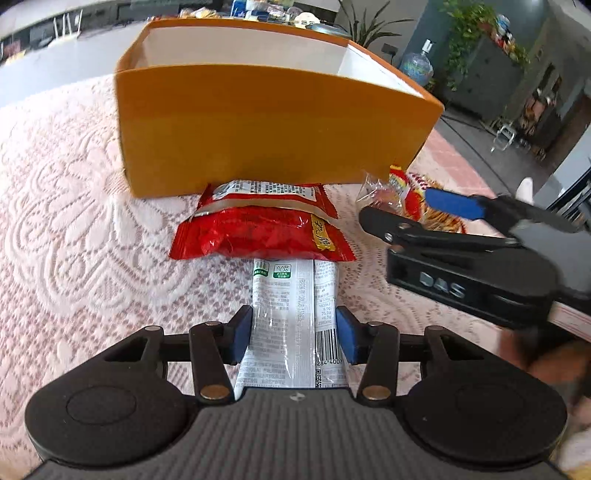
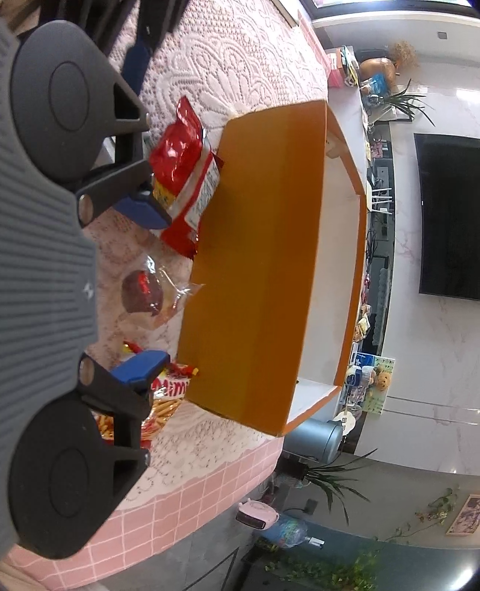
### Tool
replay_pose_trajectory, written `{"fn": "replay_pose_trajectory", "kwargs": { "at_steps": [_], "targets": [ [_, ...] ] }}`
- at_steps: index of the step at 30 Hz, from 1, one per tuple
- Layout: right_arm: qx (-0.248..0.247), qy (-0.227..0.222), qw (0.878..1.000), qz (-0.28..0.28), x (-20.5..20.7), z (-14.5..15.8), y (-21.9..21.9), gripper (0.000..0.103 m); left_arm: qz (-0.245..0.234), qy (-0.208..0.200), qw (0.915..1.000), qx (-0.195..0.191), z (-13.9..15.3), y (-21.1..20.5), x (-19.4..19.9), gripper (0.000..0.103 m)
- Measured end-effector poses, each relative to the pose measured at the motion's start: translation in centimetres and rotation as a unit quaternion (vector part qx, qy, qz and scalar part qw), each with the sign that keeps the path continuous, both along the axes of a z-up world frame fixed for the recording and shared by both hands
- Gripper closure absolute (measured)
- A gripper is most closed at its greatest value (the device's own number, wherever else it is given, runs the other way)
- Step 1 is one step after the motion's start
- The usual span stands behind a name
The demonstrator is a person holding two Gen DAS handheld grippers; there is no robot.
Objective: Organize snacks
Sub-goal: 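Grasp the white strip packet with the left gripper while the right tool approaches the clear candy bag, then close the right gripper on the clear red-candy bag while the left tool lifts the white packet, then carry the white packet with the left tool while the right tool carries the candy bag over the box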
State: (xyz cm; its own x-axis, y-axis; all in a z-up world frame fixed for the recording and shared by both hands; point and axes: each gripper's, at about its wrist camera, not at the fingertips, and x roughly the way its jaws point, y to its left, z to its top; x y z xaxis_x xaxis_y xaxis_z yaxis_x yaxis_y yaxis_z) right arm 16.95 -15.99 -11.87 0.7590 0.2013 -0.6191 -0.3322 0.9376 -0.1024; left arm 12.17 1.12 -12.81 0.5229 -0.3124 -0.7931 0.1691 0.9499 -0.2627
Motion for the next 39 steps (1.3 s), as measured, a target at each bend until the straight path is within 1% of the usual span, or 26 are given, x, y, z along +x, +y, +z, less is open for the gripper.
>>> {"fn": "replay_pose_trajectory", "kwargs": {
  "at_steps": [2, 3, 4, 10, 12, 13, 15, 16, 17, 23, 28, 35, 39],
  "targets": [
    [0.004, 0.007, 1.0, -0.002, 0.7, -0.3, 0.1, 0.039, -0.001, 0.002, 1.0, -0.003, 0.5, 0.5, -0.4, 0.049],
    [0.006, 0.01, 1.0, -0.003, 0.9, -0.4, 0.1, 0.043, -0.001, 0.002, 1.0, -0.004, 0.8, 0.7, -0.8, 0.049],
    [0.007, 0.013, 1.0, -0.003, 1.2, -0.6, 0.1, 0.044, -0.001, 0.002, 1.0, -0.006, 1.0, 0.8, -1.1, 0.049],
    [0.007, 0.035, 0.999, -0.005, 1.8, -1.7, 0.3, 0.044, -0.007, -0.002, 0.9998, -0.016, 2.4, 1.1, -2.6, 0.049],
    [0.0, 0.034, 0.999, -0.008, 1.8, -1.8, 0.4, 0.053, -0.007, -0.004, 0.9998, -0.018, 2.9, 1.0, -2.9, 0.049],
    [-0.003, 0.033, 0.999, -0.009, 1.7, -1.8, 0.4, 0.053, -0.006, -0.006, 0.9998, -0.016, 3.1, 1.0, -3.1, 0.049],
    [0.007, 0.038, 0.999, -0.012, 1.7, -1.6, 0.1, 0.054, -0.006, -0.011, 0.9998, -0.016, 3.5, 0.7, -3.2, 0.049],
    [0.013, 0.04, 0.999, -0.016, 1.6, -1.5, -0.1, 0.056, -0.007, -0.013, 0.9997, -0.018, 3.8, 0.7, -3.5, 0.049],
    [0.016, 0.041, 0.999, -0.017, 1.6, -1.4, -0.2, 0.061, -0.007, -0.015, 0.9996, -0.021, 4.1, 0.6, -3.7, 0.049],
    [0.025, 0.031, 0.999, -0.019, -0.1, 0.2, -1.0, 0.063, -0.007, -0.039, 0.9988, -0.029, 5.8, 0.4, -5.1, 0.049],
    [0.058, 0.025, 0.998, -0.028, -1.7, 1.8, -2.5, 0.063, -0.004, -0.068, 0.9972, -0.03, 7.4, 0.5, -5.7, 0.049],
    [0.088, 0.0, 0.996, -0.033, -3.6, 4.6, -3.5, 0.064, 0.02, -0.102, 0.9943, -0.027, 9.4, 1.0, -5.2, 0.049],
    [0.089, -0.021, 0.995, -0.026, -4.2, 6.5, -3.5, 0.064, 0.028, -0.119, 0.9922, -0.022, 10.7, 1.3, -4.3, 0.049]
  ]
}}
